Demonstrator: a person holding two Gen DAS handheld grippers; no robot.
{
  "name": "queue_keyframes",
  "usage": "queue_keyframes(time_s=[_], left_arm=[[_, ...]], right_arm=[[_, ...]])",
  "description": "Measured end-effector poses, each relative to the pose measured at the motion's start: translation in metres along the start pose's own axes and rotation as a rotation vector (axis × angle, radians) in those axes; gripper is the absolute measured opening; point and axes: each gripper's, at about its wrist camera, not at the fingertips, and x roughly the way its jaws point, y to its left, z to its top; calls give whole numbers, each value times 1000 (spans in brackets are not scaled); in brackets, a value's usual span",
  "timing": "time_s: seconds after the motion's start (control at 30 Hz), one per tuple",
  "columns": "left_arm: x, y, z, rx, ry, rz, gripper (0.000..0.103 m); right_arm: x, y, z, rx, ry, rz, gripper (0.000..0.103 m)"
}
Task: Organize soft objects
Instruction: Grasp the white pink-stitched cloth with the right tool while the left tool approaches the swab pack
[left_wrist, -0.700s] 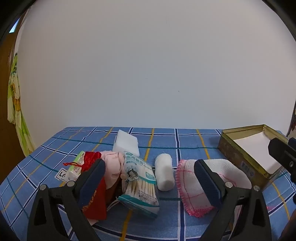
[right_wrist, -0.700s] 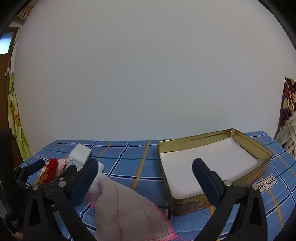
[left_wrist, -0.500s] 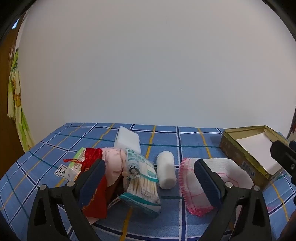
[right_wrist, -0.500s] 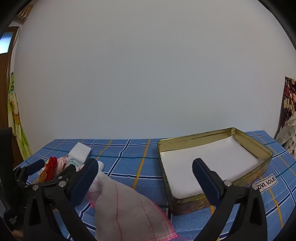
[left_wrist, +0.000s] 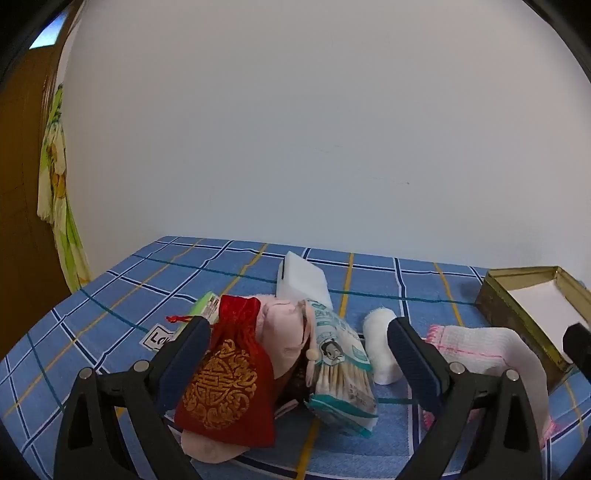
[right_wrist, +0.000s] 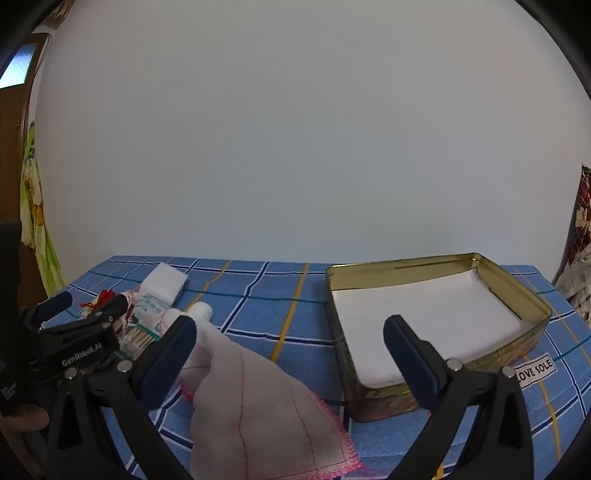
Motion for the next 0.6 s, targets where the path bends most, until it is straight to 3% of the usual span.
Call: queue_keyframes(time_s=[0.37, 0.6], left_arm=[[7, 13, 8, 4, 4, 3, 98], [9, 30, 10, -23, -11, 61, 98]], right_arm=[[3, 7, 0, -37, 19, 32, 103], [5, 12, 0, -55, 26, 40, 103]])
